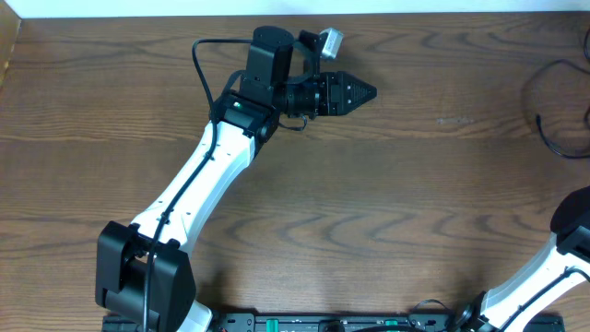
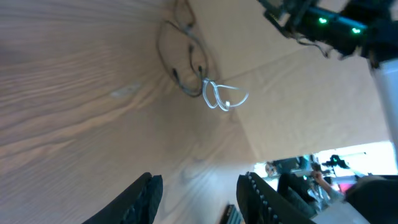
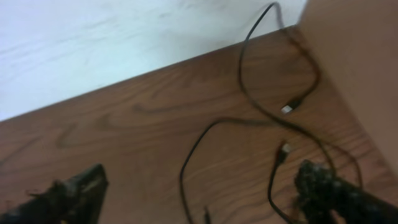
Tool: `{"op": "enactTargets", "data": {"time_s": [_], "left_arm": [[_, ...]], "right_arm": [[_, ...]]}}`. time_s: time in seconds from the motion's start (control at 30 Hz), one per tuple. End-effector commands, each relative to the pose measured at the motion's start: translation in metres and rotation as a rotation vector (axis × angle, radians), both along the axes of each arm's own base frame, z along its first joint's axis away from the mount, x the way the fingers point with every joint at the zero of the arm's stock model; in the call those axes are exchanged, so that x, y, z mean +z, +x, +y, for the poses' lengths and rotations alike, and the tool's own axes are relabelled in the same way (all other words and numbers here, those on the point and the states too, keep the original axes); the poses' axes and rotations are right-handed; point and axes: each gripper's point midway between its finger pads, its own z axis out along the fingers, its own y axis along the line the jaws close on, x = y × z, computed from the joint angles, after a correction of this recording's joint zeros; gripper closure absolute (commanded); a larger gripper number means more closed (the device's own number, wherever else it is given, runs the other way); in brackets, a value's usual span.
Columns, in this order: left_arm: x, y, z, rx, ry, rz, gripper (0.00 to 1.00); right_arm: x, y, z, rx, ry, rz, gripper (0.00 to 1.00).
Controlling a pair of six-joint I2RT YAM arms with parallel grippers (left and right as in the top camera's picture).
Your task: Untangle cables
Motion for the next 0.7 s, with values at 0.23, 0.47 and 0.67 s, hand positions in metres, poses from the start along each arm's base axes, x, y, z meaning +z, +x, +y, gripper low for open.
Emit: {"op": "enactTargets", "data": {"time_s": [0.23,0.47,0.67], "left_arm": [[-0.041,0.048,0.063,0.381,0.358,-0.088,0.55],[-0.06,0.081,0.151,0.661,0.533,-0.045,0.38],[-0.076,0.08,0.203,0.741,0.588,0.06,0.02]], "right_arm": [[0.055,-0.033,0.085,0.209,0.171,-0.047,0.01],[0.083,-0.086,0.165,0.419,0.215,0.011,0.01],[0.094,-0.142,0.216,0.515,0.128,0.127,0.01]]}}
